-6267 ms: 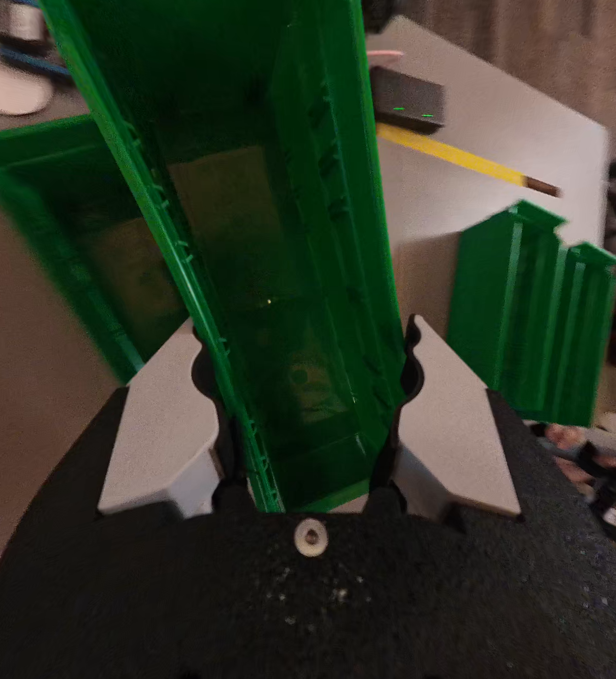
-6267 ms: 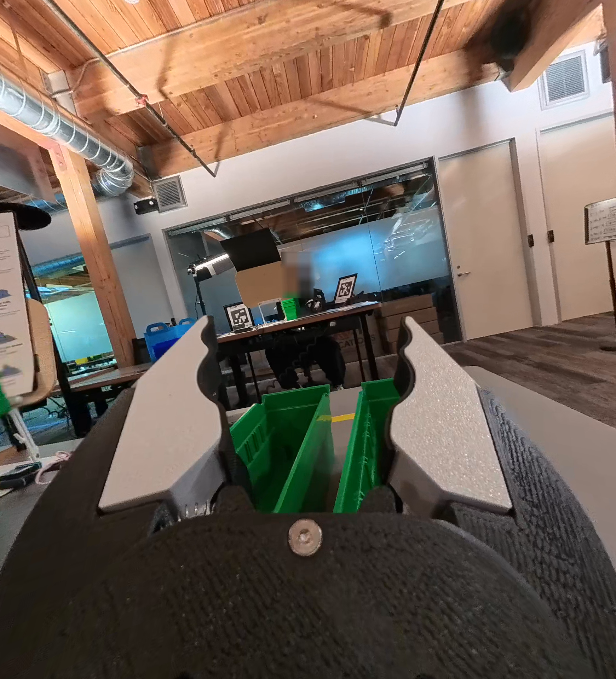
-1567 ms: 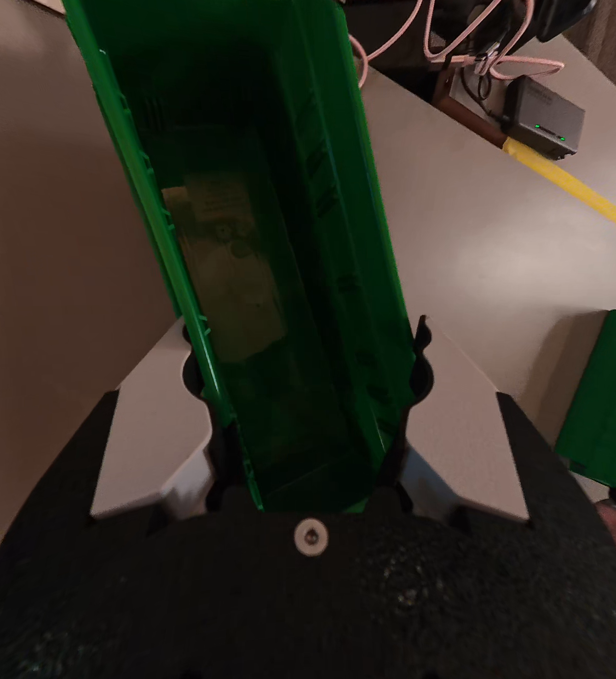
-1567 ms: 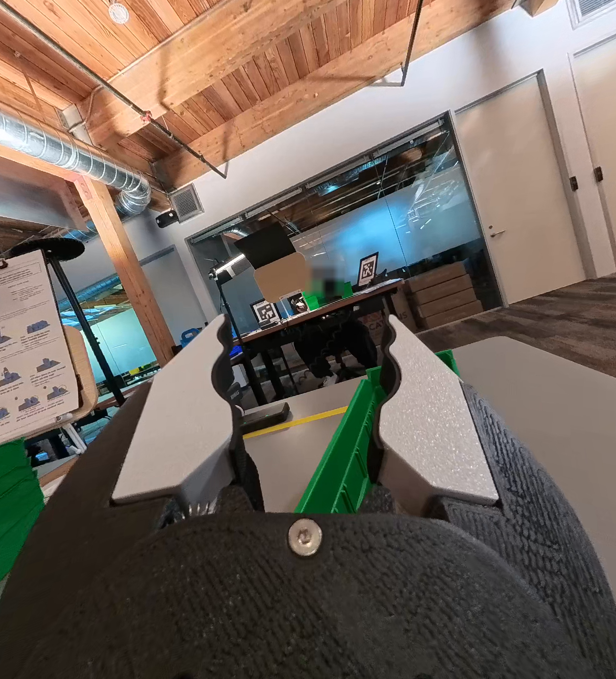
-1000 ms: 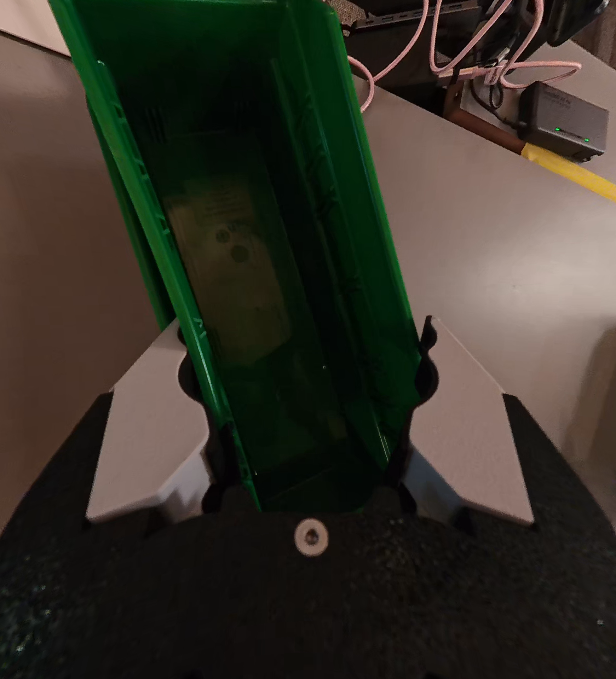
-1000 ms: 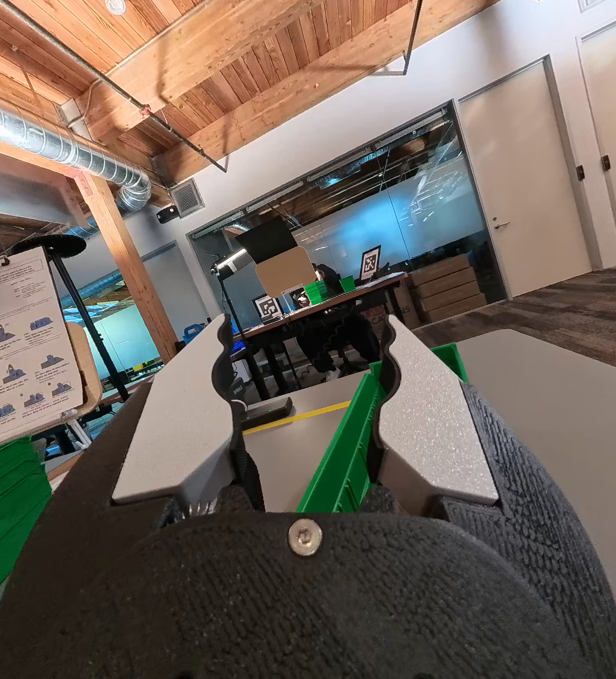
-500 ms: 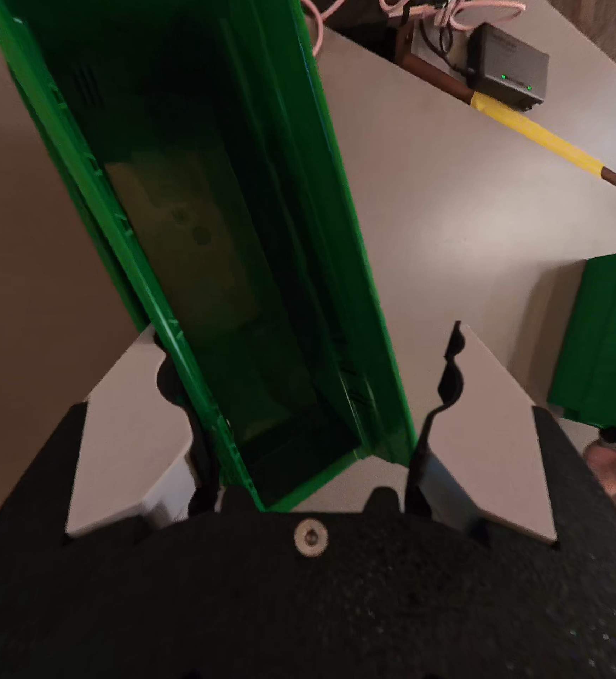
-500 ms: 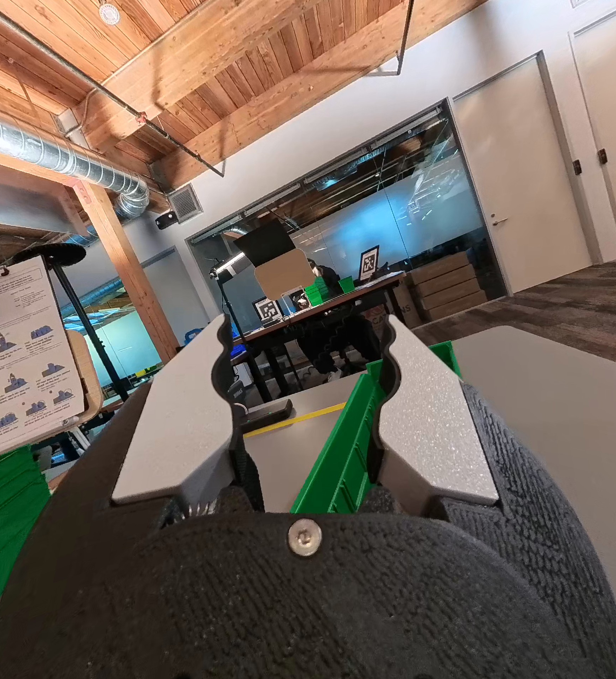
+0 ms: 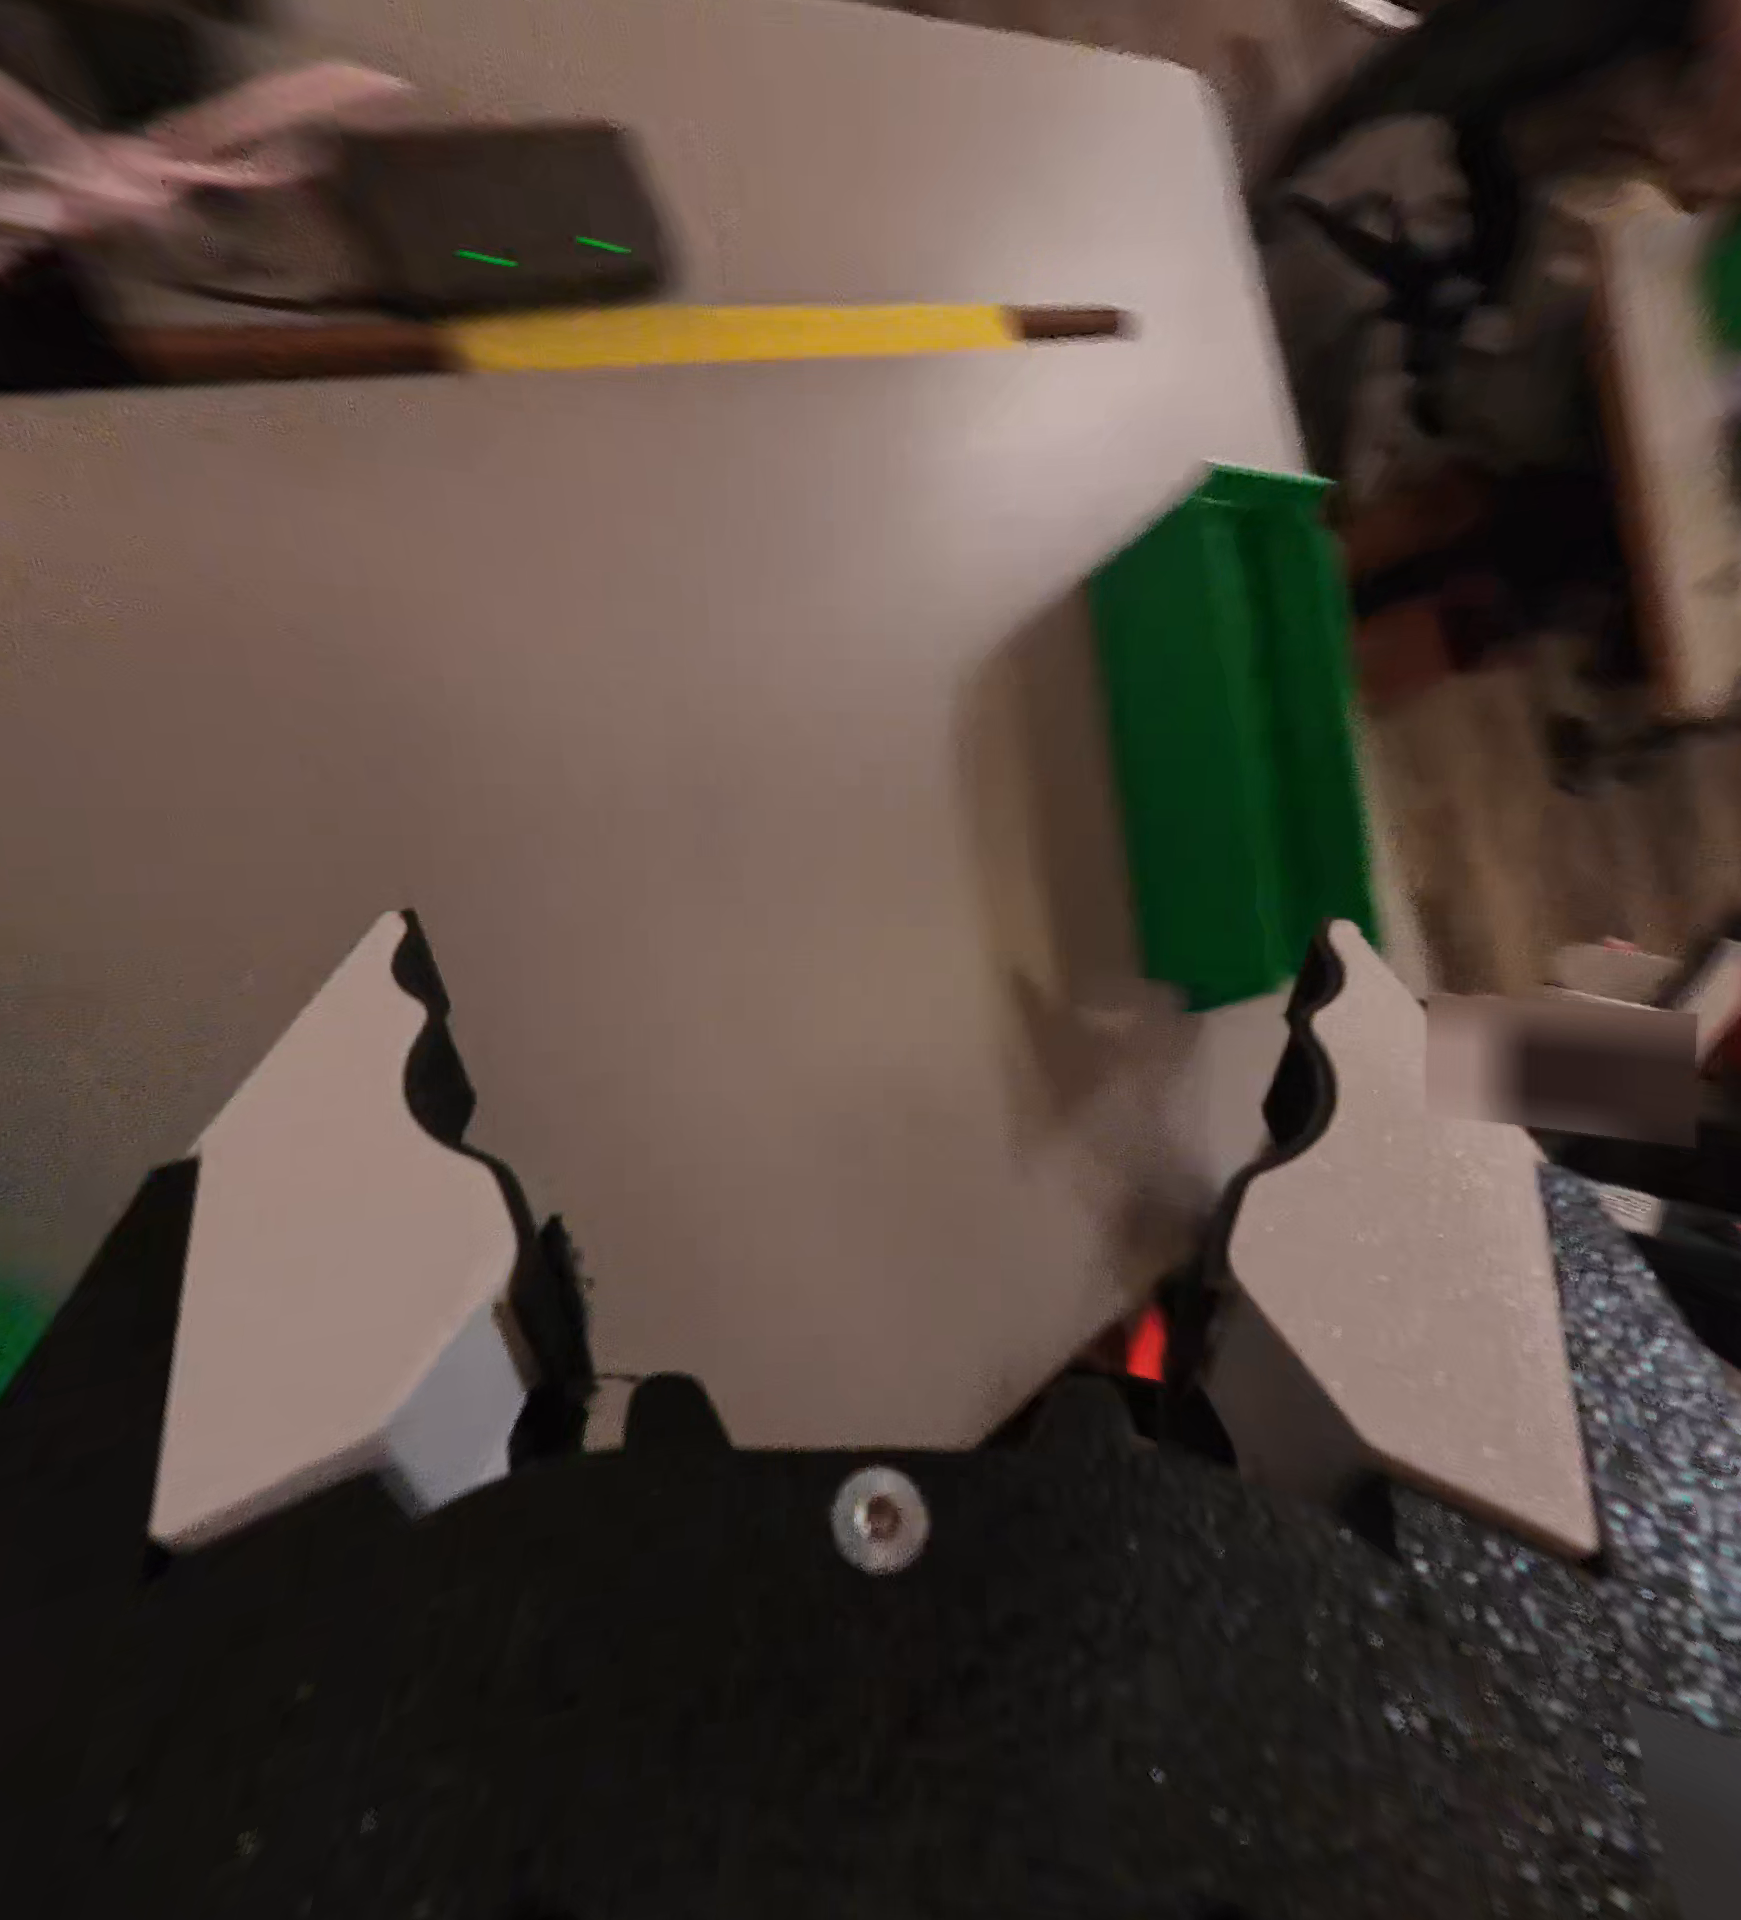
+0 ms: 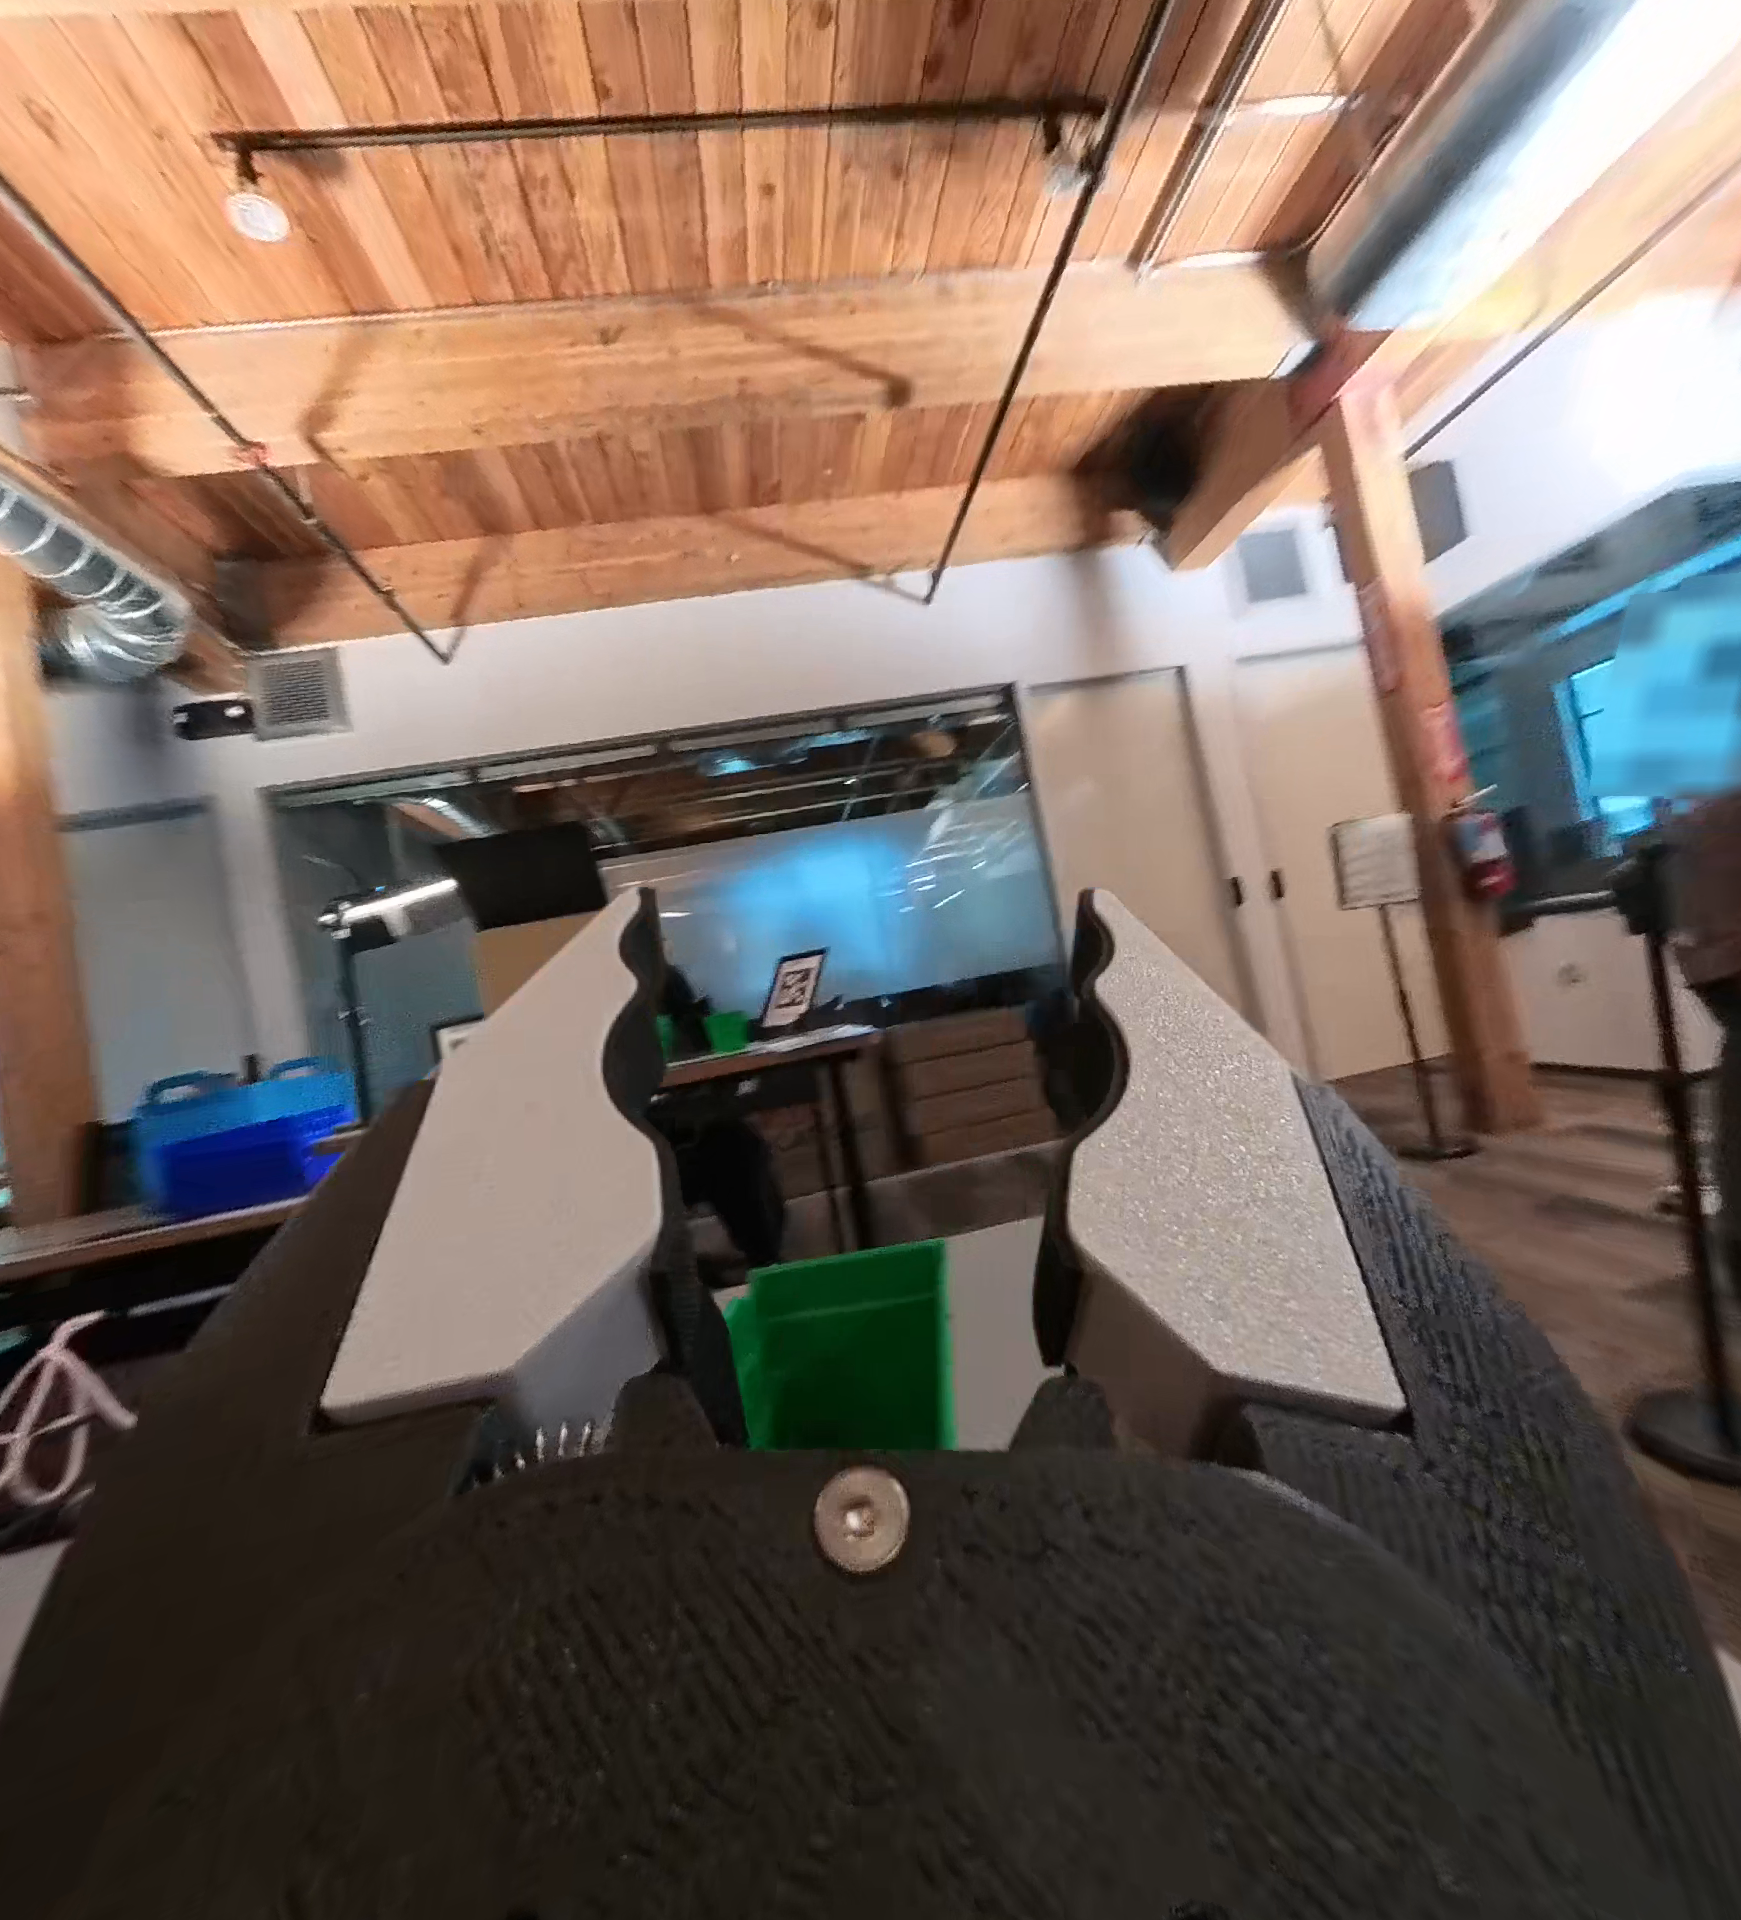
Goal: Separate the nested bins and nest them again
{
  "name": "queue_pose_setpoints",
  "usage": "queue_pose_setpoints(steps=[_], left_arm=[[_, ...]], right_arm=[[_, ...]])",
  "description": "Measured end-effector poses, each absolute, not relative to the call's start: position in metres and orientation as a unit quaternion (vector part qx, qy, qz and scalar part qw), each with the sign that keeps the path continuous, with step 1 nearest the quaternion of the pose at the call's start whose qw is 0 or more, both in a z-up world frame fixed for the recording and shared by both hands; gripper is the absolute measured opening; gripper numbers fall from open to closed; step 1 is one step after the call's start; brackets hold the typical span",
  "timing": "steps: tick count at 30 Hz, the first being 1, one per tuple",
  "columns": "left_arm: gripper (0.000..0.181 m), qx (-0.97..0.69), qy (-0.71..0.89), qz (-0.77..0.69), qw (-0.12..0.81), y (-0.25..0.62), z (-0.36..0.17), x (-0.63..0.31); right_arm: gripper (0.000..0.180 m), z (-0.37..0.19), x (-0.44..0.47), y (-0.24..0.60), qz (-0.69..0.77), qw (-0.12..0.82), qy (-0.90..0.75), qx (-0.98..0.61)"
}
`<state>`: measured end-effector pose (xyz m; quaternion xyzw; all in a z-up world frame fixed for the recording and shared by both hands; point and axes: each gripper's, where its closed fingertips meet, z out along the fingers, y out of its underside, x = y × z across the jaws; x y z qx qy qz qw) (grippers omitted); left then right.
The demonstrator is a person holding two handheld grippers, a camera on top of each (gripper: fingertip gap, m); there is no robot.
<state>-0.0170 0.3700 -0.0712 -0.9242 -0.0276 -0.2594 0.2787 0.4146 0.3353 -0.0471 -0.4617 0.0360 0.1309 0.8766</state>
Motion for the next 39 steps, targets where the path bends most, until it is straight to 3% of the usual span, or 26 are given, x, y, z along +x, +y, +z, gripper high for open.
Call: queue_pose_setpoints(steps=[8,14,22,28,35,39], left_arm=[[0.158,-0.911,0.107,-0.353,0.184,0.414,-0.132,0.231],[0.159,-0.949,0.153,-0.240,0.139,0.430,-0.196,0.329],[0.160,-0.973,0.187,-0.074,0.115,0.442,-0.256,0.347],[0.158,-0.970,0.201,-0.079,0.109,0.442,-0.255,0.349],[0.136,-0.967,0.218,-0.091,0.097,0.442,-0.249,0.323],[0.124,-0.948,0.248,-0.094,0.175,0.459,-0.235,0.298]], right_arm=[[0.079,-0.071,0.470,0.350,0.116,0.867,0.104,-0.473],[0.079,-0.079,0.478,0.356,0.142,0.860,0.128,-0.473],[0.078,-0.076,0.481,0.353,0.164,0.861,0.136,-0.462],[0.079,-0.073,0.476,0.353,0.171,0.862,0.129,-0.460],[0.081,-0.068,0.471,0.349,0.184,0.870,0.116,-0.442],[0.081,-0.070,0.467,0.352,0.194,0.866,0.115,-0.446]])
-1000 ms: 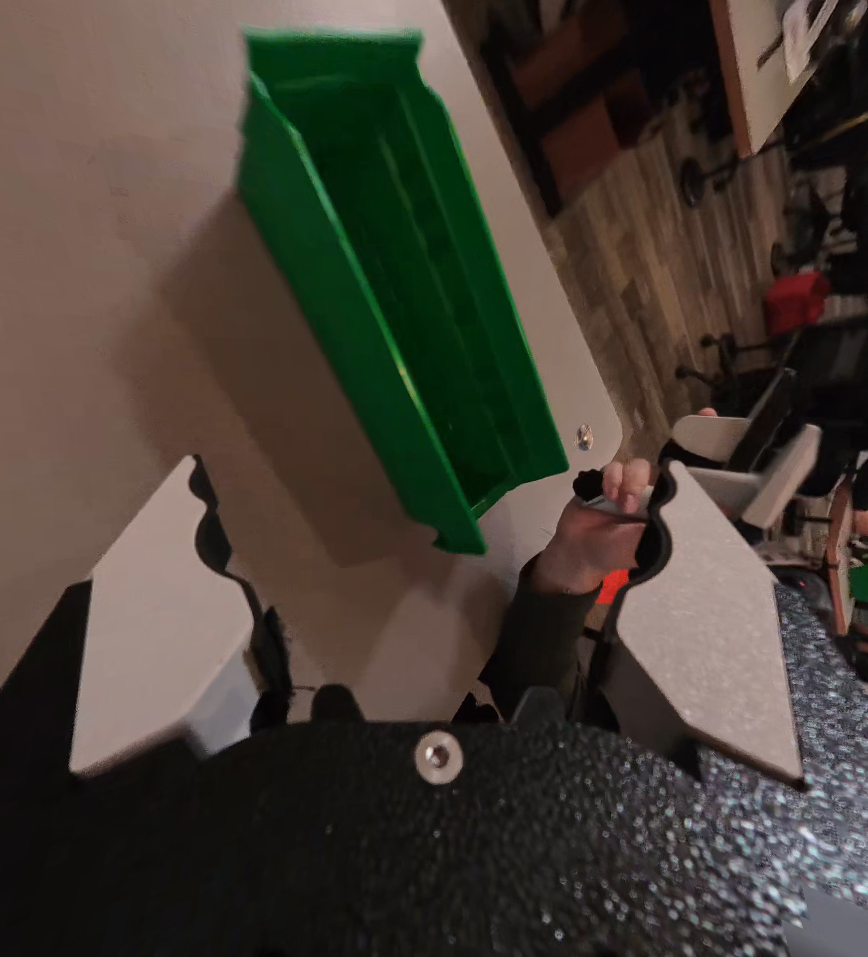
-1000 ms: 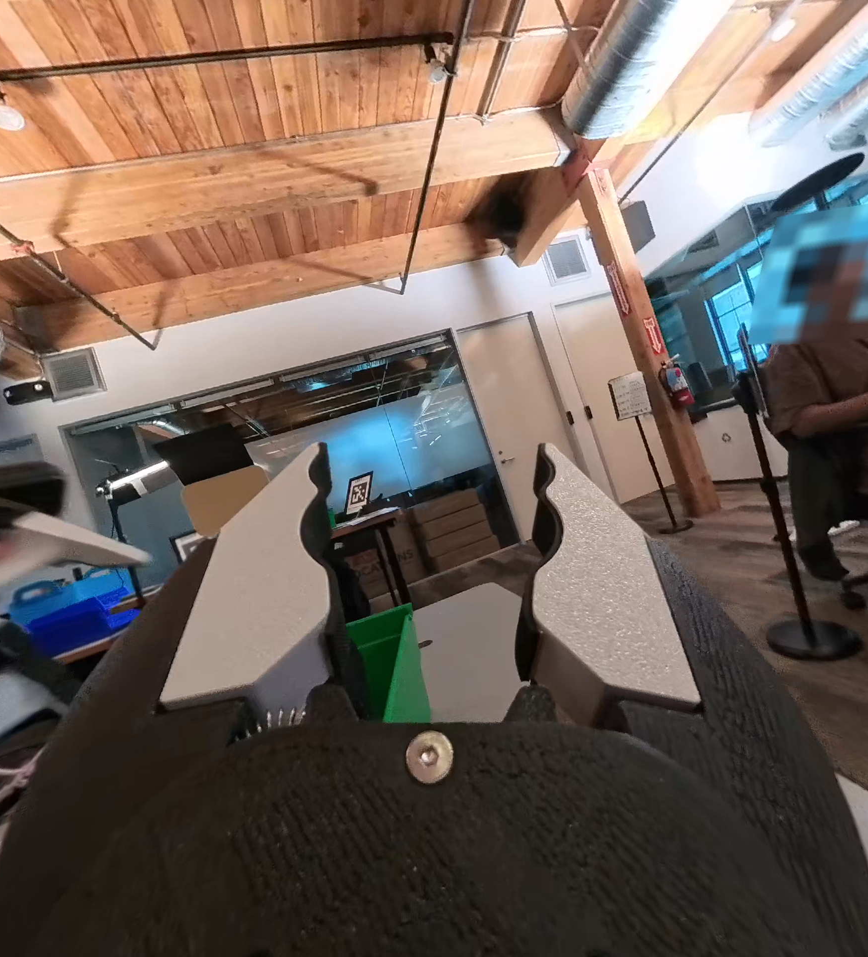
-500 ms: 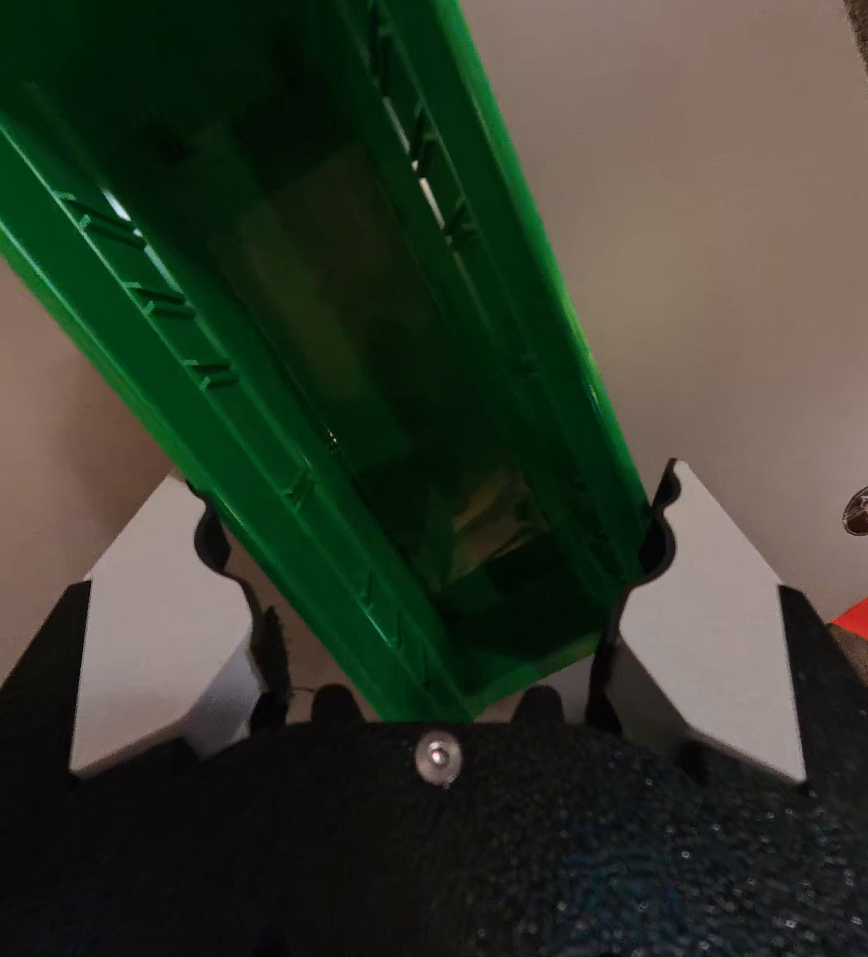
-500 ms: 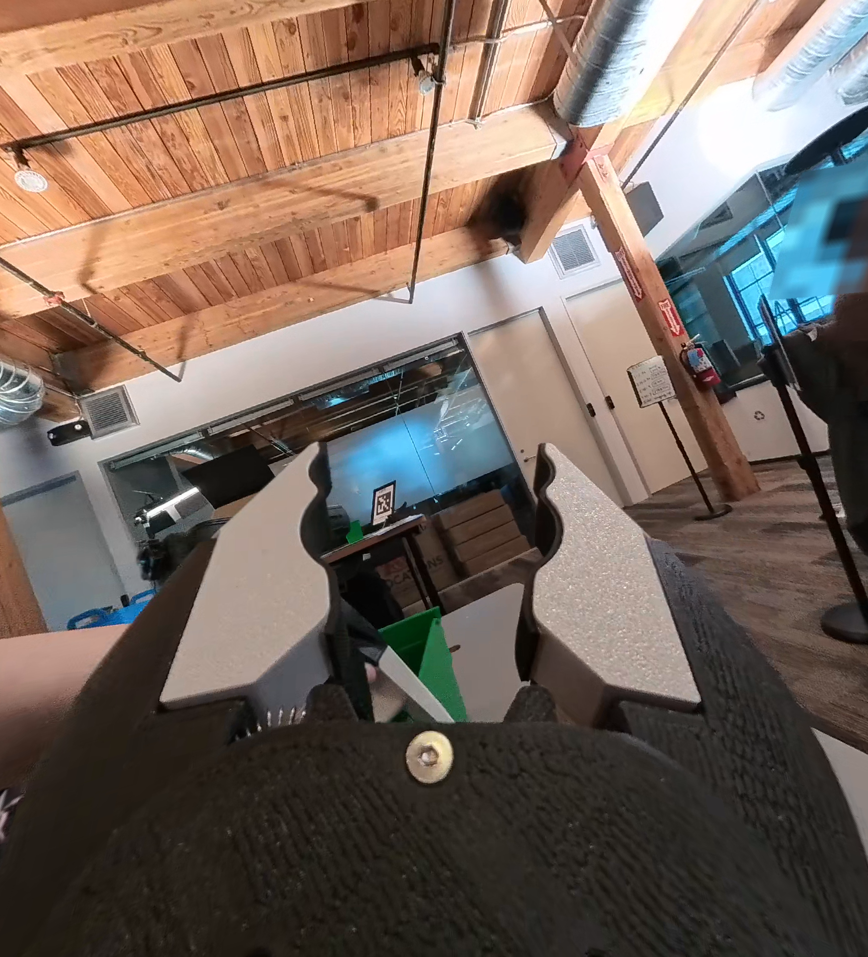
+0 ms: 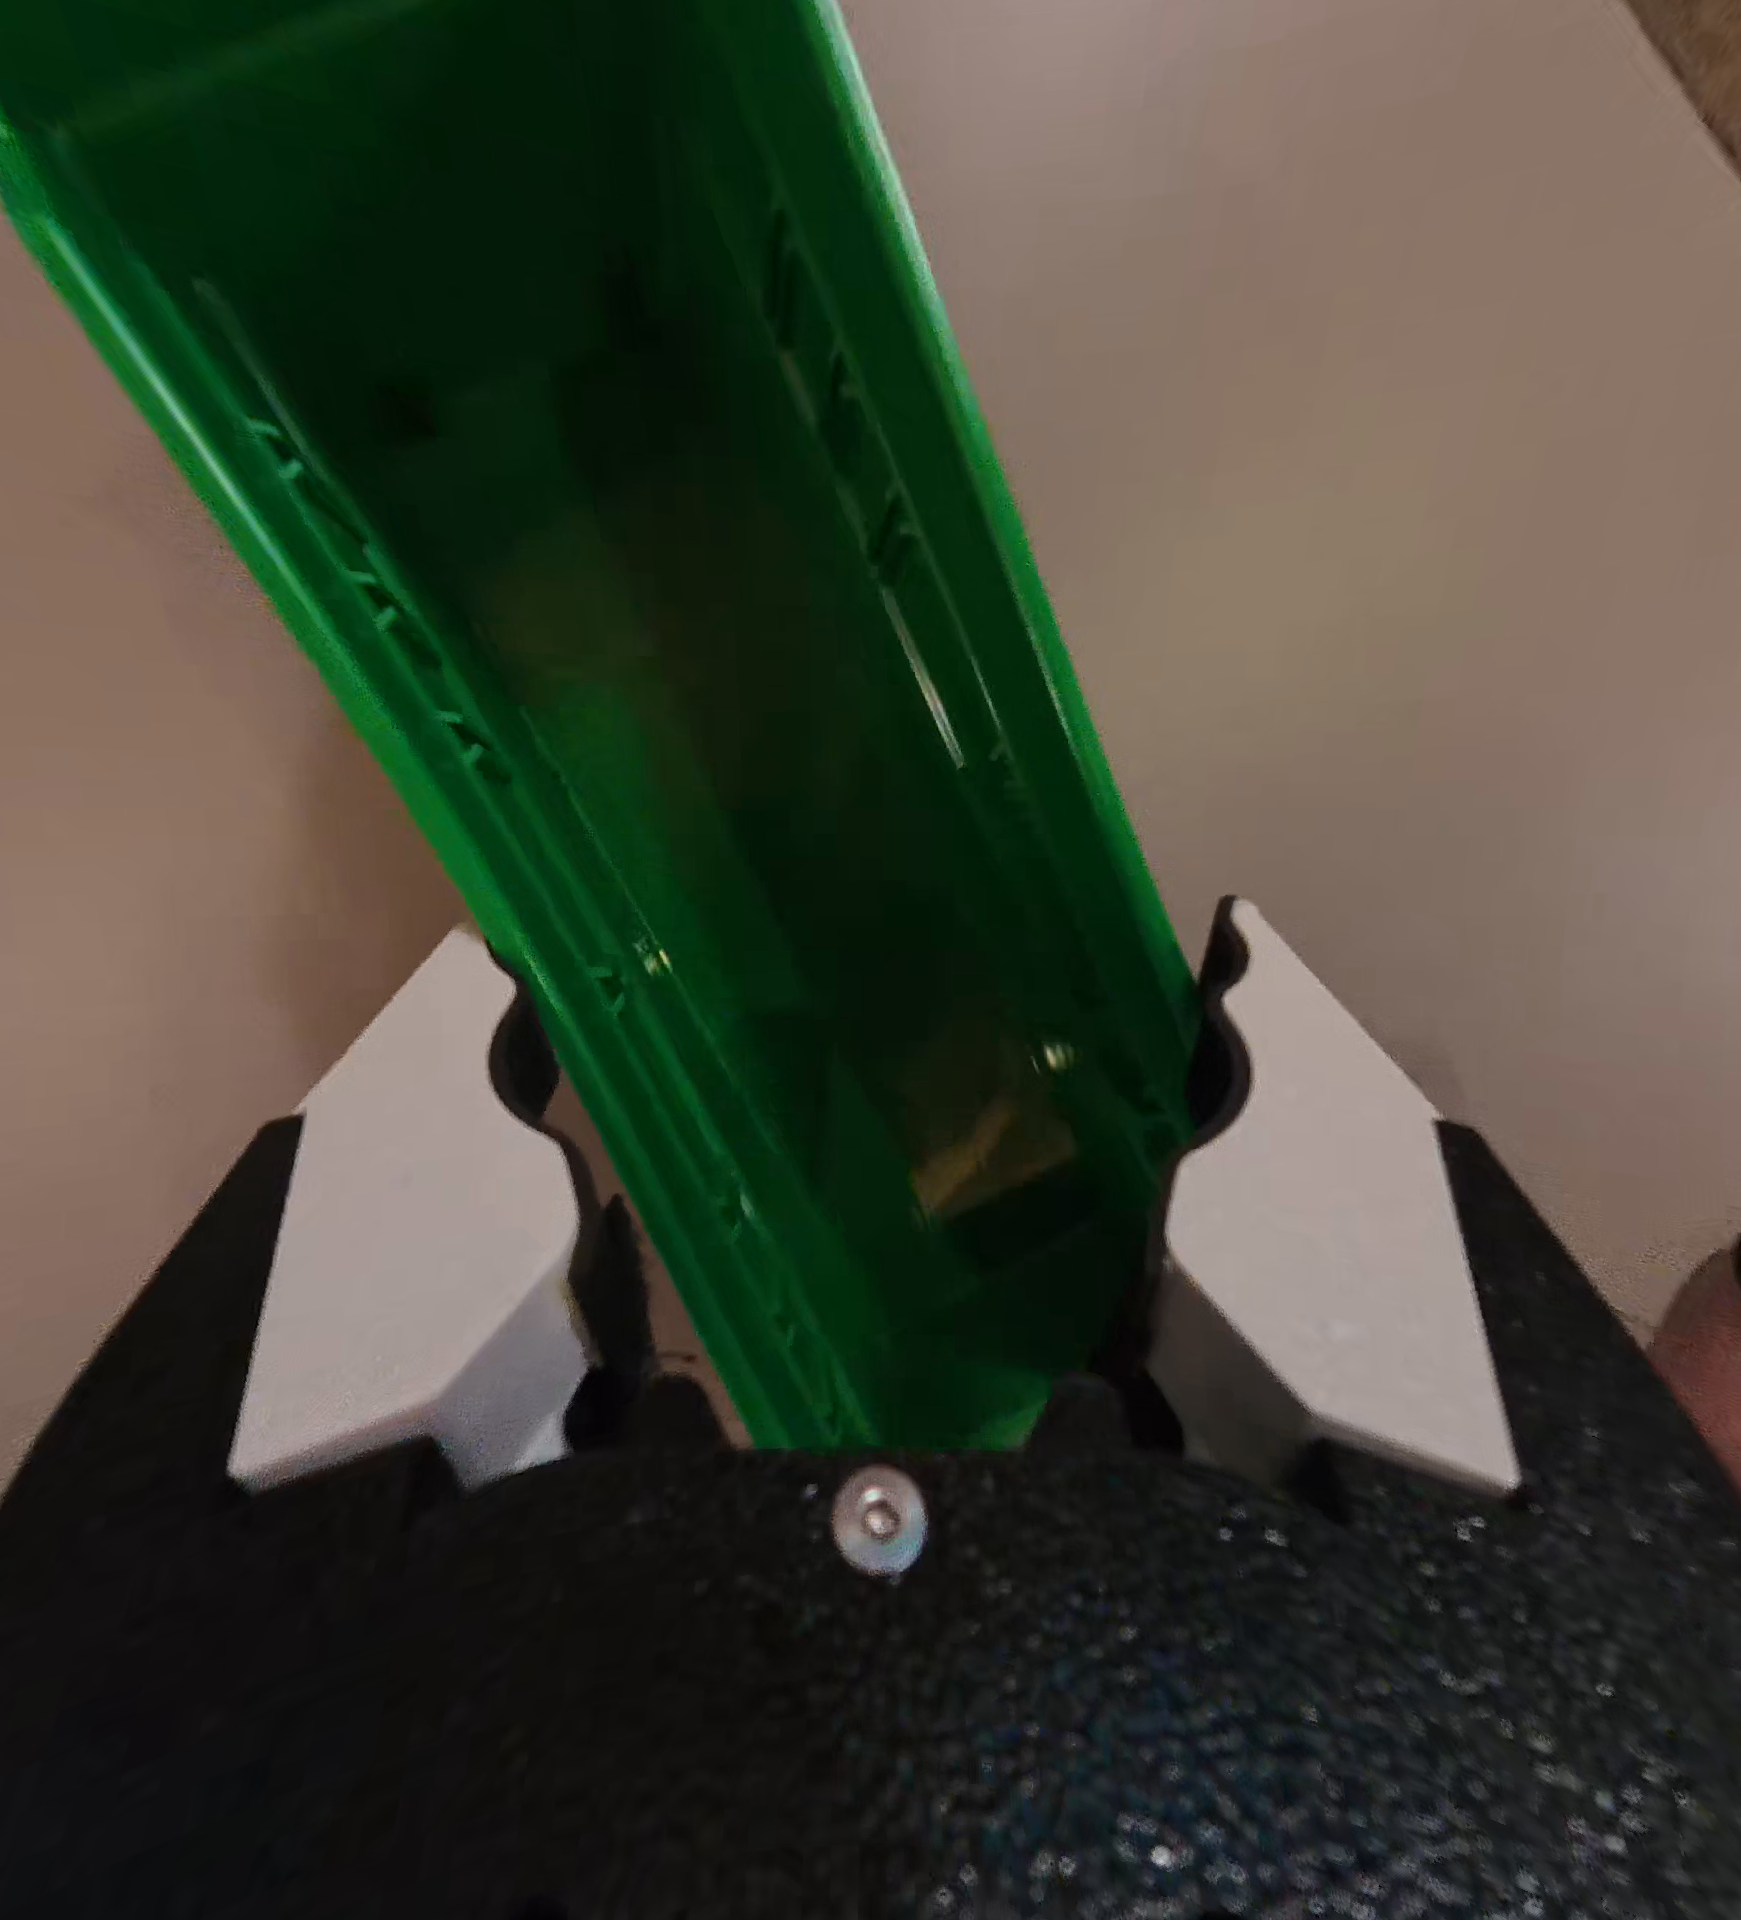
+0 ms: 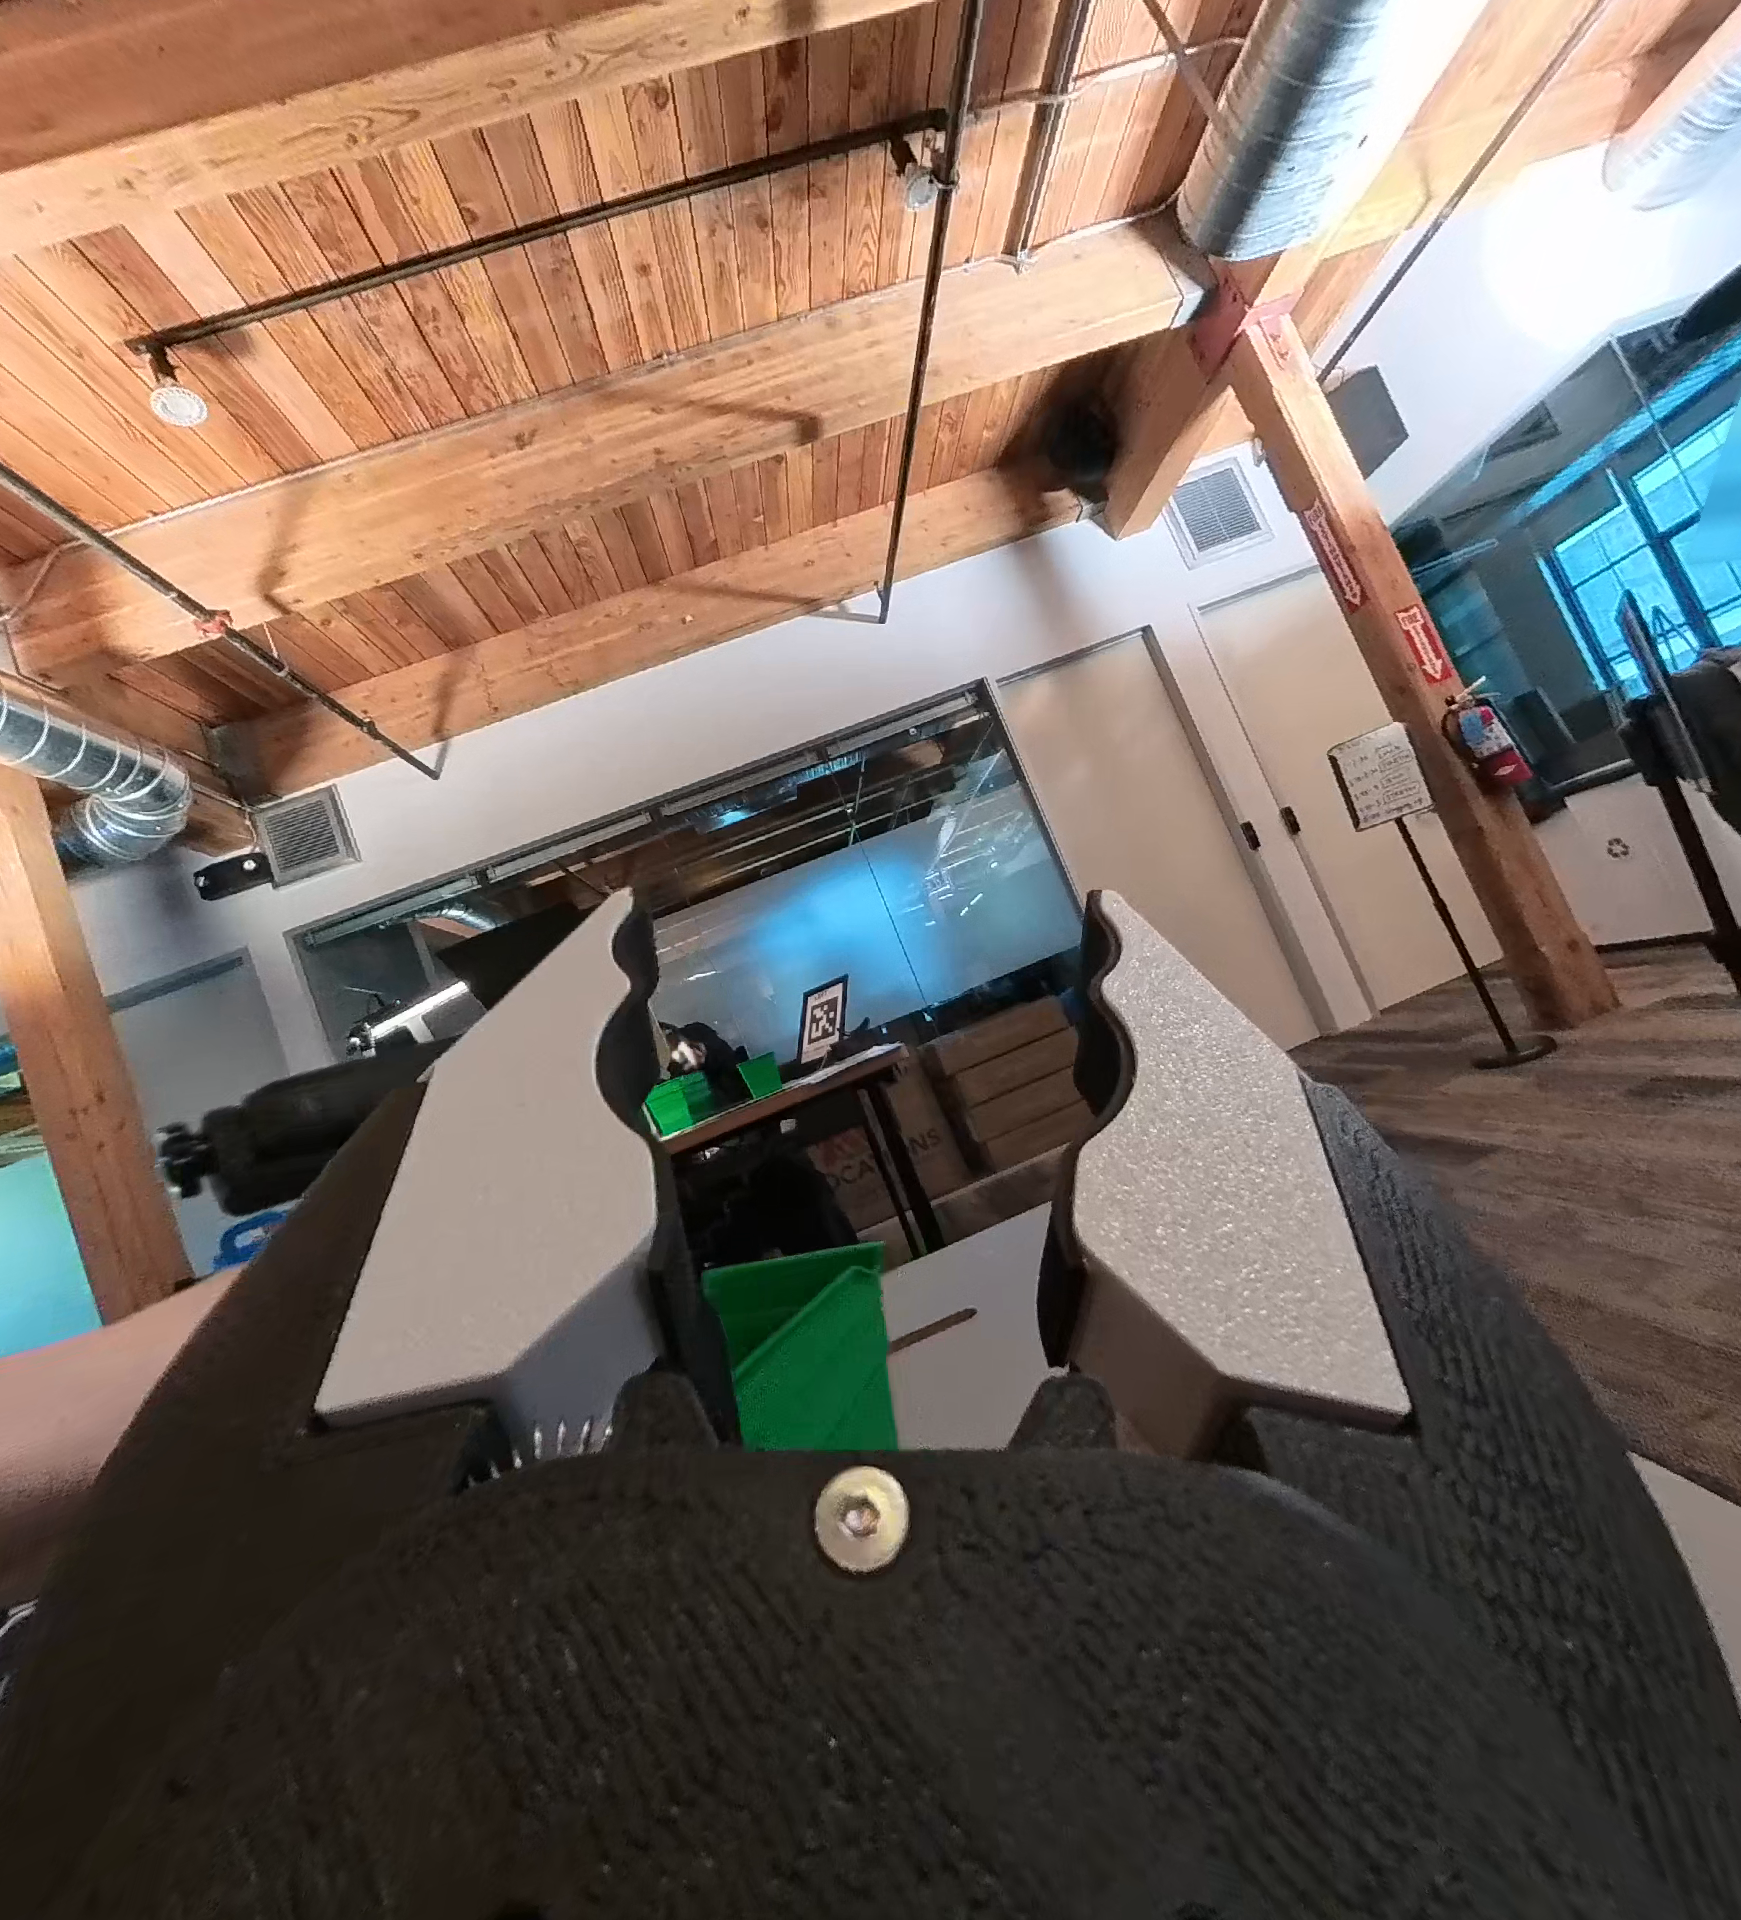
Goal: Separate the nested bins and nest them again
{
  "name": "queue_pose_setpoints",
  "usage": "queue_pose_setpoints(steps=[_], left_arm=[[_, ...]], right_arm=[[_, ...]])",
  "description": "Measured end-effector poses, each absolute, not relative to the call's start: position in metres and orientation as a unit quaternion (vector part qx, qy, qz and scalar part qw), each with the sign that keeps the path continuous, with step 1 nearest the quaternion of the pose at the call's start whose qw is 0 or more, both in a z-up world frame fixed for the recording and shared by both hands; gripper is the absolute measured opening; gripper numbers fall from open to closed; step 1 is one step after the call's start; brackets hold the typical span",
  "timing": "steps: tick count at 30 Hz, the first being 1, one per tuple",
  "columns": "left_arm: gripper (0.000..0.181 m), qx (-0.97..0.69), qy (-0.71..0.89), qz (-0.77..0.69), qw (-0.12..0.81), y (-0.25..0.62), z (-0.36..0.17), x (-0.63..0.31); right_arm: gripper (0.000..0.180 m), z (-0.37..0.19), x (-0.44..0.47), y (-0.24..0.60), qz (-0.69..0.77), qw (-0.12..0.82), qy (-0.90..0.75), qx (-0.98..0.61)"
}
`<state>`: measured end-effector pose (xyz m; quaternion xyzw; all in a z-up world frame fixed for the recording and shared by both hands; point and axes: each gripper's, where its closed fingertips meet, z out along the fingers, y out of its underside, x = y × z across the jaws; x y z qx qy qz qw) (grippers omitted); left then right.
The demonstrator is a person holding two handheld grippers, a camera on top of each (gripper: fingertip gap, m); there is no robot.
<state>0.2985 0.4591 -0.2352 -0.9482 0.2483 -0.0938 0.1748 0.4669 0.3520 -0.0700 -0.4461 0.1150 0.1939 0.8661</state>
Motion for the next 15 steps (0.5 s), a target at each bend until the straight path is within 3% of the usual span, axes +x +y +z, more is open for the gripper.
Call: queue_pose_setpoints(steps=[5,15], left_arm=[[0.119,-0.952,0.200,-0.141,0.186,0.459,-0.197,0.240],[0.115,-0.948,0.048,-0.062,0.310,0.420,-0.045,0.007]], right_arm=[[0.081,-0.073,0.464,0.356,0.195,0.862,0.114,-0.455],[0.081,-0.079,0.459,0.365,0.223,0.844,0.120,-0.473]])
